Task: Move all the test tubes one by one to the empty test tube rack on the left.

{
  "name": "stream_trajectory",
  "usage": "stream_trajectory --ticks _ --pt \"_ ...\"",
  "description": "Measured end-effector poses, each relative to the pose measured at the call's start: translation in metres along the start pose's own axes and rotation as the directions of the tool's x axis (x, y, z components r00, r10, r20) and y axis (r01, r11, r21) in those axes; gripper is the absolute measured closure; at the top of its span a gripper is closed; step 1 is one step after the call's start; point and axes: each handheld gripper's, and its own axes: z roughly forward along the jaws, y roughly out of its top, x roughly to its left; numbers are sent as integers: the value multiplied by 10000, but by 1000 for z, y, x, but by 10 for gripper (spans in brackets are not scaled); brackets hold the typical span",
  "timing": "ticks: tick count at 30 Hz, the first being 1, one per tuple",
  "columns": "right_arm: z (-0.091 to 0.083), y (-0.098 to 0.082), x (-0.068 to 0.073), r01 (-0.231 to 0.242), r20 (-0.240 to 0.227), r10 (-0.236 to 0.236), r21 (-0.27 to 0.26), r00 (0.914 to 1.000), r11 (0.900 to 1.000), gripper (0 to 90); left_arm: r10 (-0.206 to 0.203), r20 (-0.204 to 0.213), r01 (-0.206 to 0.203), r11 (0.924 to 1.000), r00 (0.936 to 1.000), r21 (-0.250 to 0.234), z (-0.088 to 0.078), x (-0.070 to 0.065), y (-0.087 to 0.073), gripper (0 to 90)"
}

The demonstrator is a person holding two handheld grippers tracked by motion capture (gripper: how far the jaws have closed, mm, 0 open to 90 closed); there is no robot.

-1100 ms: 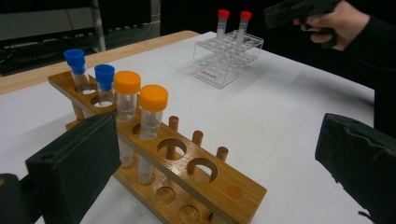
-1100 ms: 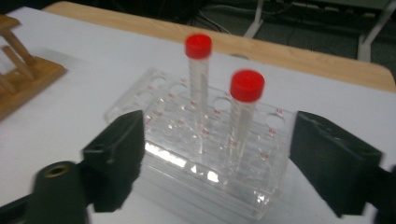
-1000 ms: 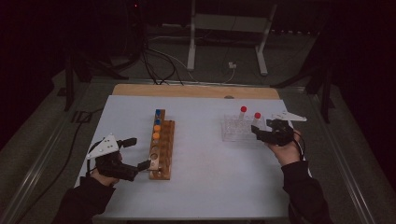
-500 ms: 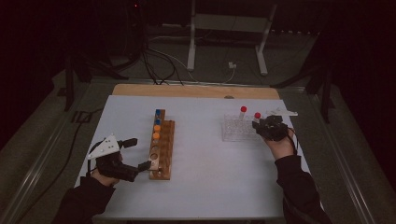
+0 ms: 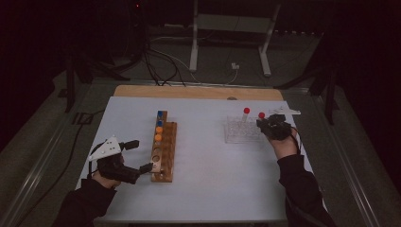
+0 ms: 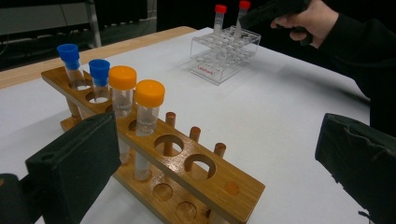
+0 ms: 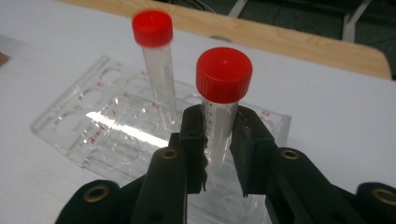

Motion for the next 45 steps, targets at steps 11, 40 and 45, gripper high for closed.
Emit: stream_trajectory --ticks 11,40,45 --pt "-37 26 4 510 73 -506 -850 9987 9951 747 41 0 -41 9998 10000 192 2 -5 7 8" --pt "-59 6 99 2284 -2545 -2466 -995 9351 9685 747 498 1010 -551 9972 9936 499 38 -24 43 15" --pt "-59 -1 114 2524 -2963 -2696 -957 9163 9629 746 568 1185 -638 9964 9913 561 47 -28 48 16"
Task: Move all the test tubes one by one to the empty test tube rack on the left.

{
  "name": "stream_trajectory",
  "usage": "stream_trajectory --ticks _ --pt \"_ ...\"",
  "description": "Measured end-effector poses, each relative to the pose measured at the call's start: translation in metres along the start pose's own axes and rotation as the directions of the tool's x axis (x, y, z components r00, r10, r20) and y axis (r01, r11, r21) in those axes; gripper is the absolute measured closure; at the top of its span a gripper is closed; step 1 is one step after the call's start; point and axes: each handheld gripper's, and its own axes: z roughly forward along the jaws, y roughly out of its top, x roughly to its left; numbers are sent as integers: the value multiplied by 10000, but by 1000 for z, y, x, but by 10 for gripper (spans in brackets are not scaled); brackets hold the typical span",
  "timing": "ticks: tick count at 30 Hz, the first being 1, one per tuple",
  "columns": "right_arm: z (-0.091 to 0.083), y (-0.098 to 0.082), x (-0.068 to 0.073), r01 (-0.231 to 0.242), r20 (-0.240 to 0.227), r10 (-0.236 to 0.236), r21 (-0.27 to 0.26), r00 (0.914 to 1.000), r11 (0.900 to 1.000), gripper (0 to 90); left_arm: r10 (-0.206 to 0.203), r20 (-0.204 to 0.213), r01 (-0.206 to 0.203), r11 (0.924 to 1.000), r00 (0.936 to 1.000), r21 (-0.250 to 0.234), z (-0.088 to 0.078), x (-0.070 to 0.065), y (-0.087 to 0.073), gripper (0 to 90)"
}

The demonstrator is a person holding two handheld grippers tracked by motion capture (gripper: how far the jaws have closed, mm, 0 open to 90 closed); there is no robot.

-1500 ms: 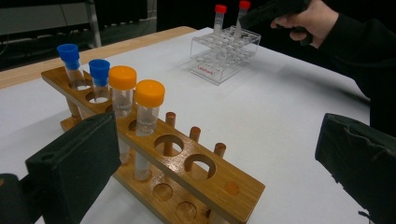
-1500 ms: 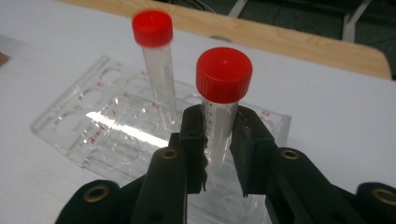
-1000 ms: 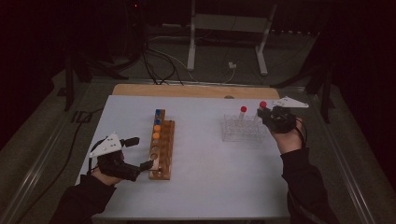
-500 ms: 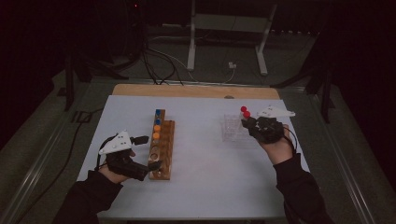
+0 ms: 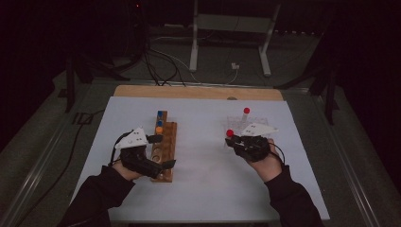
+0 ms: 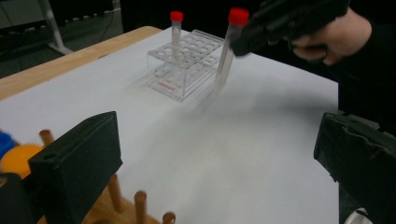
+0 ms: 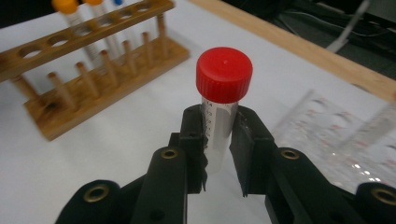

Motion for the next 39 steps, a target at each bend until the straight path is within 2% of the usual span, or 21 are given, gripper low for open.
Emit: stream_trajectory --ticks 7,16,23,26,33,39 --pt "7 -1 21 377 -538 -368 155 9979 9992 746 124 238 -122 9999 9996 -88 12 -4 10 29" --pt "12 1 38 658 -1085 -633 197 9921 9976 746 322 702 -321 9995 9970 -24 34 -12 22 84" --pt "16 3 50 799 -1431 -766 179 9867 9966 746 503 907 -507 9987 9946 22 54 -20 30 194" --pt "17 3 52 814 -1544 -775 193 9850 9965 746 647 972 -660 9978 9932 109 61 -23 32 262" --pt "15 4 54 852 -1573 -820 136 9841 9963 746 673 905 -693 9974 9936 188 77 -25 35 457" --pt "14 5 56 858 -1616 -834 79 9833 9963 746 761 938 -789 9965 9927 267 84 -27 35 598"
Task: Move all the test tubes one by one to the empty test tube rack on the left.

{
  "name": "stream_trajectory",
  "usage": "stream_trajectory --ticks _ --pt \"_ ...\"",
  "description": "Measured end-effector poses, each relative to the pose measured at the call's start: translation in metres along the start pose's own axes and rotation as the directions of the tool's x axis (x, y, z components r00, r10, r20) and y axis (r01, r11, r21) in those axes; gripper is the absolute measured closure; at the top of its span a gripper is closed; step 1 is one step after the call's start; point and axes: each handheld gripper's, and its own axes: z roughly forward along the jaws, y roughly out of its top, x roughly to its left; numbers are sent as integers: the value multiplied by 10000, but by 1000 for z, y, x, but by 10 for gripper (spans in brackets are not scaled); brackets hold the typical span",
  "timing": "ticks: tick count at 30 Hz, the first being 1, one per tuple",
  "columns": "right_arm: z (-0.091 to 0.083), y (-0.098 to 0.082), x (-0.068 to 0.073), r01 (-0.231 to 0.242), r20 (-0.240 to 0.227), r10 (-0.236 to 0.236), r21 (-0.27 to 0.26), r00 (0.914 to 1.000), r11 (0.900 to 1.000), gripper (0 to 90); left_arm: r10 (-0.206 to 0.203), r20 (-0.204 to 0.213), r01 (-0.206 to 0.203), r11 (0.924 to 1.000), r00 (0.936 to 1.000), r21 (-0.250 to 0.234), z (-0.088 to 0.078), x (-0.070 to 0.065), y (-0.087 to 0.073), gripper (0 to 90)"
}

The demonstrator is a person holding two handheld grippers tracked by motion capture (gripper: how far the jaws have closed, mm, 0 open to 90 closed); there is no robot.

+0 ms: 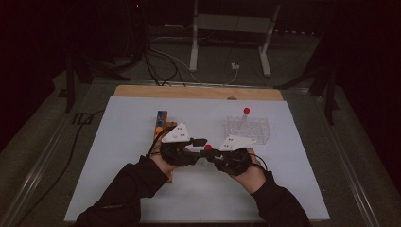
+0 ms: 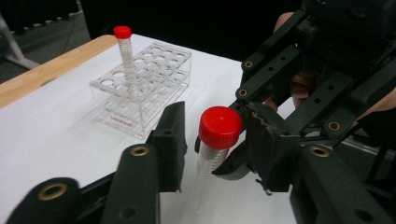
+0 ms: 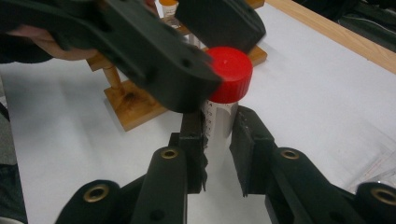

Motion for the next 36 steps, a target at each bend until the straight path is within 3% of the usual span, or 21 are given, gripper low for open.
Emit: stream_trajectory --ticks 5,11,15,24,31,36 --pt "-1 0 1 27 -3 -27 -37 10000 10000 746 95 63 -95 10000 9999 -1 2 -1 0 698" --pt "-1 0 -1 -103 -119 101 -159 9999 9998 731 218 -132 -218 9998 9997 -30 0 -1 2 717" --pt "-6 -1 -4 -227 33 229 -390 9997 9990 549 241 -403 -250 9995 9989 -207 -11 3 5 718" --pt "-15 -4 -12 -511 257 533 -816 9982 9954 265 139 -1107 -174 9994 9938 -311 -49 12 14 718" --pt "-17 -3 -15 -777 403 820 -1005 9958 9919 122 111 -1675 -150 9996 9858 -221 -79 16 13 718" --pt "-19 -5 -18 -997 96 1015 -1147 9948 9884 28 -21 -2131 -34 9997 9770 -252 -101 19 11 718"
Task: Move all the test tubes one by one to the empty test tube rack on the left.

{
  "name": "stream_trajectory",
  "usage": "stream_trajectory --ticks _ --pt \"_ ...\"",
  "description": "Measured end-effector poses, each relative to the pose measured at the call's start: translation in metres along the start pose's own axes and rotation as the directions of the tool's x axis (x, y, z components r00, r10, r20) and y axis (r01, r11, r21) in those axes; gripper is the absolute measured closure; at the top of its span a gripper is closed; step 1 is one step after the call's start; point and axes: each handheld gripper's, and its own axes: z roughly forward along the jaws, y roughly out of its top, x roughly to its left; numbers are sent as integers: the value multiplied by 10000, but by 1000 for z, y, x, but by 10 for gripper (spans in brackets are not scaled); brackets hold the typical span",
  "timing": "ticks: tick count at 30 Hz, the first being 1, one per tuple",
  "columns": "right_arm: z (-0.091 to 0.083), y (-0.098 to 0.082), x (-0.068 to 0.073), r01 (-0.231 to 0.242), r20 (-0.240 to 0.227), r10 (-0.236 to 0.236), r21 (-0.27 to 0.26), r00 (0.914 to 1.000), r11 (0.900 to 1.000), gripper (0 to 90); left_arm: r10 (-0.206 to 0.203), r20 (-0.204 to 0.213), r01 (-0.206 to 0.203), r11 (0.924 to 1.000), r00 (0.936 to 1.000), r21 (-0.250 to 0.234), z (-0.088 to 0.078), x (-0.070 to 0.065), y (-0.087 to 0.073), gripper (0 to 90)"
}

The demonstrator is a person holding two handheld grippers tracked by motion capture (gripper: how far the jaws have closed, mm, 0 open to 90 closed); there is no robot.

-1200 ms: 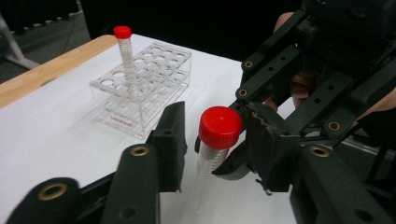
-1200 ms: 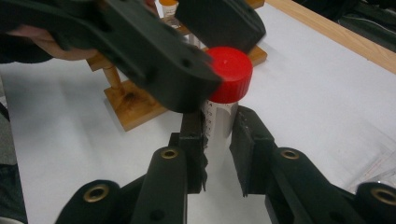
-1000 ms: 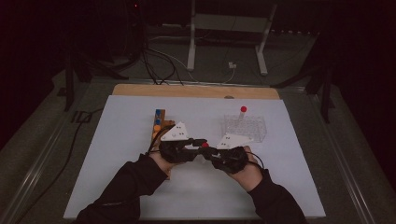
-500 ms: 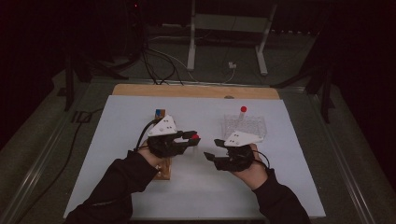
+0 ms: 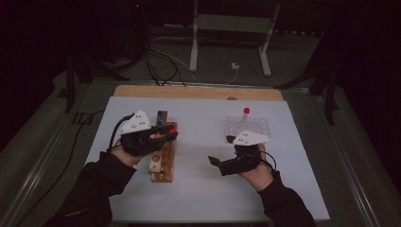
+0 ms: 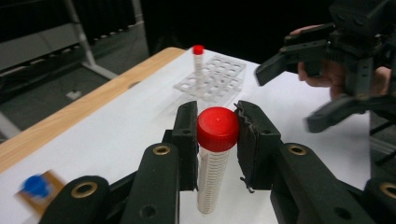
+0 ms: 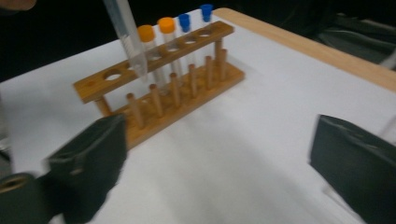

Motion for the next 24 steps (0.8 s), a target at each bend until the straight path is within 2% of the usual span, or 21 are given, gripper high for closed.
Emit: stream_trajectory --ticks 6,11,16,24 --pt "-2 0 -2 -33 -85 33 -87 10000 10000 0 -195 -607 192 9998 9980 -47 -23 11 -3 718" --pt "-4 0 -3 -46 33 47 -185 10000 9998 0 -388 -969 385 9992 9945 -49 -32 18 -12 718" --pt "-5 0 -4 -41 -33 41 -167 10000 9999 0 -708 -923 712 9975 9932 14 -29 22 -25 718" --pt "-6 0 -5 -42 22 42 -193 10000 9998 0 -844 -1077 883 9956 9906 321 -15 24 -48 718"
